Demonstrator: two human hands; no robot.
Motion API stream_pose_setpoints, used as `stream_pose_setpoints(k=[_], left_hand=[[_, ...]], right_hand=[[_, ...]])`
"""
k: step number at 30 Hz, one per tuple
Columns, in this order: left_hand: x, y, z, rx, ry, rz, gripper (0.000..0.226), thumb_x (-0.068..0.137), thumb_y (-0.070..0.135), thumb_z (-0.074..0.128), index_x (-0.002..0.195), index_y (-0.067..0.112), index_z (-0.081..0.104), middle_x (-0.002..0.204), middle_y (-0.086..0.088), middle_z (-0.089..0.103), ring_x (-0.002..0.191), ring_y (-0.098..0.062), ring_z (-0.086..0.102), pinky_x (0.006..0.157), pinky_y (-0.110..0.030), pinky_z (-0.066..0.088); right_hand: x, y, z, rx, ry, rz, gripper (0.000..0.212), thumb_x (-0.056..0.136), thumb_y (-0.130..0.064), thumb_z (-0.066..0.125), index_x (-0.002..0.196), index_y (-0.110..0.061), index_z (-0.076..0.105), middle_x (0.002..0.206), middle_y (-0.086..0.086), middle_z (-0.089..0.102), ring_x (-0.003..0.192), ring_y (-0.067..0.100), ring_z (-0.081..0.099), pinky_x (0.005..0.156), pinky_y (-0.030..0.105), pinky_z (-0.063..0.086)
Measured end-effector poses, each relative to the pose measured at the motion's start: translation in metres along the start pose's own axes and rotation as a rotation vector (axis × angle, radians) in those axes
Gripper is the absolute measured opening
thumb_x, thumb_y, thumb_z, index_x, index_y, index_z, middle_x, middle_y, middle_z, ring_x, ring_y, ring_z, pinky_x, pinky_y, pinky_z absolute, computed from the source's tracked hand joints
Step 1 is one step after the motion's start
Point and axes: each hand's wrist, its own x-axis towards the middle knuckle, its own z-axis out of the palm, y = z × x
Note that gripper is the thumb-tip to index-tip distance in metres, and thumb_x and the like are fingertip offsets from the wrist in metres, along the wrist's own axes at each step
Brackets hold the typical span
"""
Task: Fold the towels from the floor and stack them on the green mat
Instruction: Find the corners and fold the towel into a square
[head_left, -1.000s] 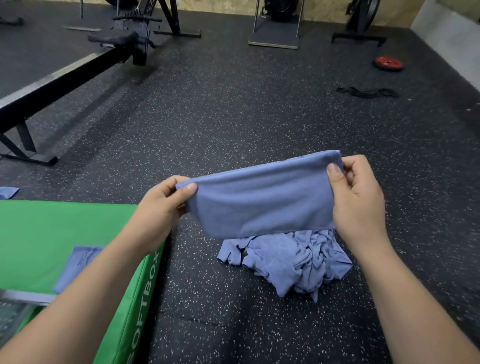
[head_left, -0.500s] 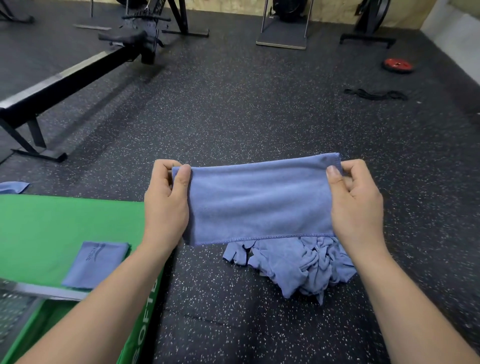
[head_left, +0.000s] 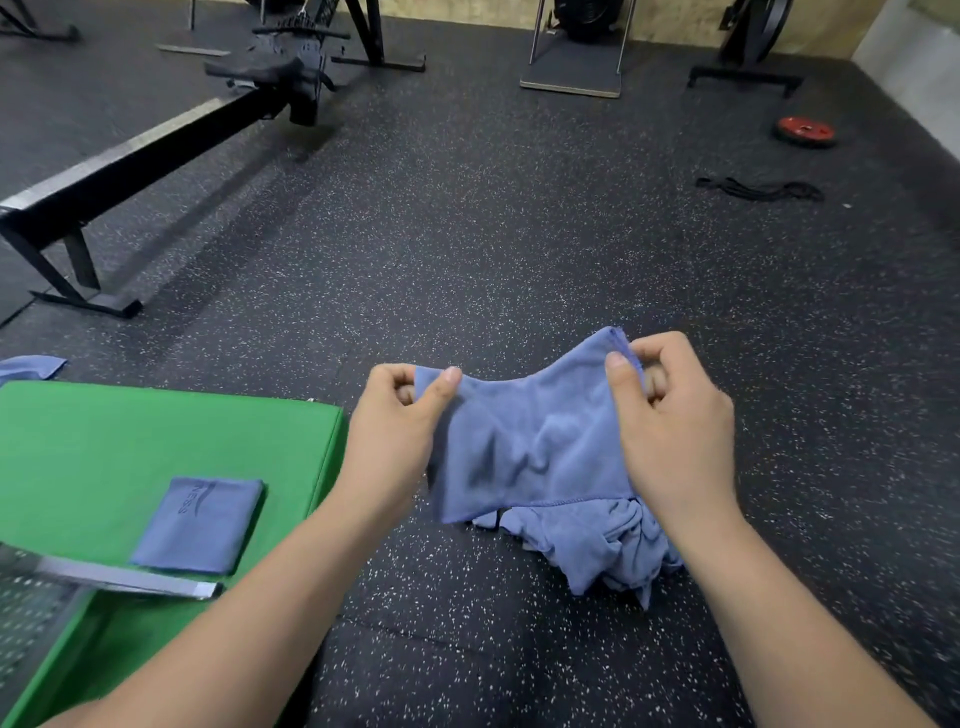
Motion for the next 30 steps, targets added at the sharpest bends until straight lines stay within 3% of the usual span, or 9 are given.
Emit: stream_pose_setpoints(k=[4, 9, 13, 17, 20, 23, 26, 30], left_hand=[[-0.013, 0.001, 0.010, -0.041, -0.109, 0.001, 0.028, 0.093, 0.043, 0.082, 0.106, 0.023, 0.067, 0.078, 0.011, 0.063, 0.067, -0.006, 0.058, 0.063, -0.031, 0.048], [-0.026, 0.006, 0.018, -0.113, -0.221, 0.005, 0.024, 0.096, 0.026, 0.082, 0.112, 0.018, 0.066, 0.095, 0.000, 0.075, 0.083, -0.012, 0.071, 0.065, -0.027, 0.056], [-0.032, 0.006, 0.019, -0.097, -0.258, 0.026, 0.022, 0.097, 0.023, 0.081, 0.114, 0.022, 0.066, 0.104, -0.003, 0.079, 0.101, -0.023, 0.077, 0.076, -0.041, 0.064], [-0.036, 0.010, 0.019, -0.131, -0.248, -0.002, 0.016, 0.100, 0.021, 0.076, 0.114, 0.021, 0.067, 0.102, -0.004, 0.080, 0.099, -0.020, 0.077, 0.073, -0.035, 0.061], [-0.036, 0.012, 0.018, -0.134, -0.214, -0.012, 0.012, 0.100, 0.027, 0.074, 0.111, 0.023, 0.071, 0.100, -0.002, 0.081, 0.094, -0.015, 0.074, 0.074, -0.035, 0.058], [-0.036, 0.016, 0.014, -0.161, -0.235, 0.018, 0.018, 0.098, 0.021, 0.078, 0.115, 0.021, 0.072, 0.102, 0.001, 0.081, 0.094, -0.014, 0.075, 0.085, -0.034, 0.058], [-0.033, 0.018, 0.007, -0.143, -0.335, 0.071, 0.035, 0.092, 0.011, 0.083, 0.123, 0.023, 0.070, 0.114, 0.000, 0.079, 0.108, -0.029, 0.074, 0.097, -0.040, 0.059], [-0.020, 0.019, -0.004, 0.003, -0.415, 0.191, 0.046, 0.091, -0.002, 0.076, 0.126, 0.028, 0.071, 0.114, 0.001, 0.080, 0.106, -0.018, 0.075, 0.097, -0.040, 0.059]], right_hand=[[-0.014, -0.005, 0.017, -0.027, -0.080, -0.038, 0.016, 0.105, -0.031, 0.065, 0.092, -0.025, 0.057, 0.067, 0.000, 0.055, 0.059, 0.019, 0.049, 0.064, 0.034, 0.043], [-0.028, -0.007, 0.036, -0.057, -0.147, -0.068, 0.013, 0.102, -0.035, 0.068, 0.097, -0.028, 0.058, 0.058, -0.004, 0.052, 0.058, 0.016, 0.050, 0.062, 0.043, 0.047], [-0.033, -0.008, 0.045, -0.021, -0.177, -0.057, 0.013, 0.101, -0.037, 0.068, 0.099, -0.031, 0.057, 0.065, -0.012, 0.056, 0.059, 0.013, 0.051, 0.061, 0.038, 0.045], [-0.036, -0.012, 0.047, 0.019, -0.219, -0.032, 0.008, 0.103, -0.036, 0.067, 0.103, -0.030, 0.061, 0.069, -0.013, 0.060, 0.061, 0.012, 0.054, 0.062, 0.035, 0.046], [-0.038, -0.016, 0.047, 0.127, -0.294, -0.031, 0.007, 0.108, -0.030, 0.061, 0.111, -0.028, 0.067, 0.072, -0.017, 0.064, 0.068, 0.008, 0.059, 0.065, 0.024, 0.045], [-0.040, -0.017, 0.046, 0.242, -0.393, -0.023, 0.029, 0.112, -0.015, 0.048, 0.124, -0.032, 0.069, 0.082, -0.010, 0.069, 0.077, 0.014, 0.066, 0.075, 0.035, 0.055], [-0.039, -0.019, 0.043, 0.276, -0.467, 0.002, 0.040, 0.113, -0.011, 0.046, 0.139, -0.033, 0.066, 0.091, -0.009, 0.071, 0.081, 0.012, 0.067, 0.076, 0.028, 0.056], [-0.028, -0.015, 0.039, 0.165, -0.403, -0.080, 0.028, 0.104, -0.016, 0.062, 0.124, -0.035, 0.068, 0.095, -0.009, 0.071, 0.087, 0.014, 0.069, 0.082, 0.035, 0.056]])
